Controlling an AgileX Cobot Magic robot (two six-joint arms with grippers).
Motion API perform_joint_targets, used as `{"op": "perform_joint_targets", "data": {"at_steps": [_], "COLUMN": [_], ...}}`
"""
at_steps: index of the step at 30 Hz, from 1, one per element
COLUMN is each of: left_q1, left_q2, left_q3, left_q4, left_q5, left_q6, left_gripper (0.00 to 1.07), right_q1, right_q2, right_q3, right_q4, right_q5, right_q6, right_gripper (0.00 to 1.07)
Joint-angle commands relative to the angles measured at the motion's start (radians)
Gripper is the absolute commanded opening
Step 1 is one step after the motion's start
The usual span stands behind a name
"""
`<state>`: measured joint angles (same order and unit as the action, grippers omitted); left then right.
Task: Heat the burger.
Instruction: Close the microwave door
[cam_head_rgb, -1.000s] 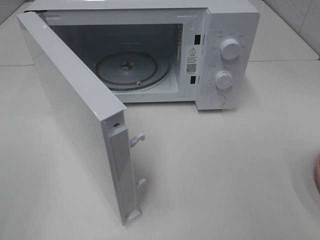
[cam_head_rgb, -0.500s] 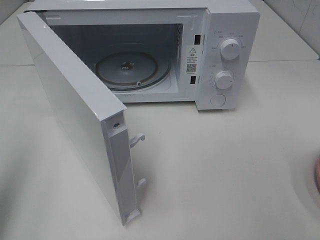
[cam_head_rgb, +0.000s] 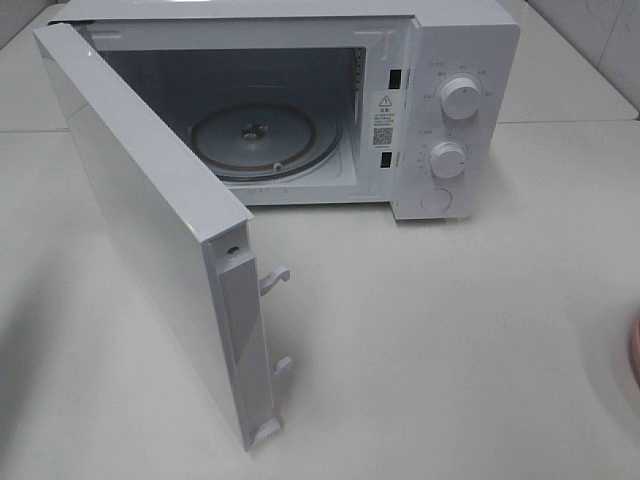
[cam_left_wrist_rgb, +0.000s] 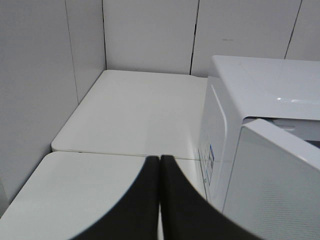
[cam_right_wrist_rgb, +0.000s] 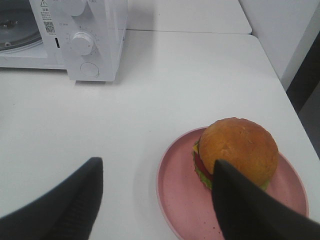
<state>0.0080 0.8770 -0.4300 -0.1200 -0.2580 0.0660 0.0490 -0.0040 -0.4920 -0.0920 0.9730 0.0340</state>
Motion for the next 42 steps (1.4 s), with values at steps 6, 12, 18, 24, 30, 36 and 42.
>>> {"op": "perform_joint_targets", "data": {"at_steps": [6, 12, 18, 24, 30, 36, 42], "left_q1": [0.001, 0.001, -0.001, -0.076, -0.138, -0.218, -0.268], "left_q2": [0.191, 0.374, 0.515, 0.63, 0.686, 0.737, 0.774], "left_q3": [0.114, 0.114, 0.111, 0.061, 0.032, -0.015, -0.066], "left_q4": [0.194, 0.456, 0.561, 0.56, 0.524, 0.475, 0.434], "left_q5": [-0.367, -0.543, -0.666, -0.679, -0.679, -0.68, -0.675], "left_q6": [-0.157, -0.376, -0.38, -0.377, -0.327, -0.322, -0.319], "left_gripper": [0.0, 0.0, 0.0, 0.0, 0.0, 0.0, 0.0], "right_q1": [-0.005, -0.005, -0.005, -0.005, -0.005, -0.005, -0.005], "right_q2": [-0.035, -0.035, -0.035, -0.035, -0.035, -0.035, -0.035], "right_q3": [0.003, 0.003, 0.003, 0.003, 0.003, 0.003, 0.003], "right_q4": [0.0, 0.0, 0.0, 0.0, 0.0, 0.0, 0.0], "right_q5": [-0.011, -0.011, -0.011, -0.011, -0.011, -0.011, -0.011], "right_q6": [-0.012, -0.012, -0.012, -0.012, -0.012, -0.012, -0.012], "right_gripper": [0.57, 0.57, 0.57, 0.57, 0.57, 0.57, 0.57]}}
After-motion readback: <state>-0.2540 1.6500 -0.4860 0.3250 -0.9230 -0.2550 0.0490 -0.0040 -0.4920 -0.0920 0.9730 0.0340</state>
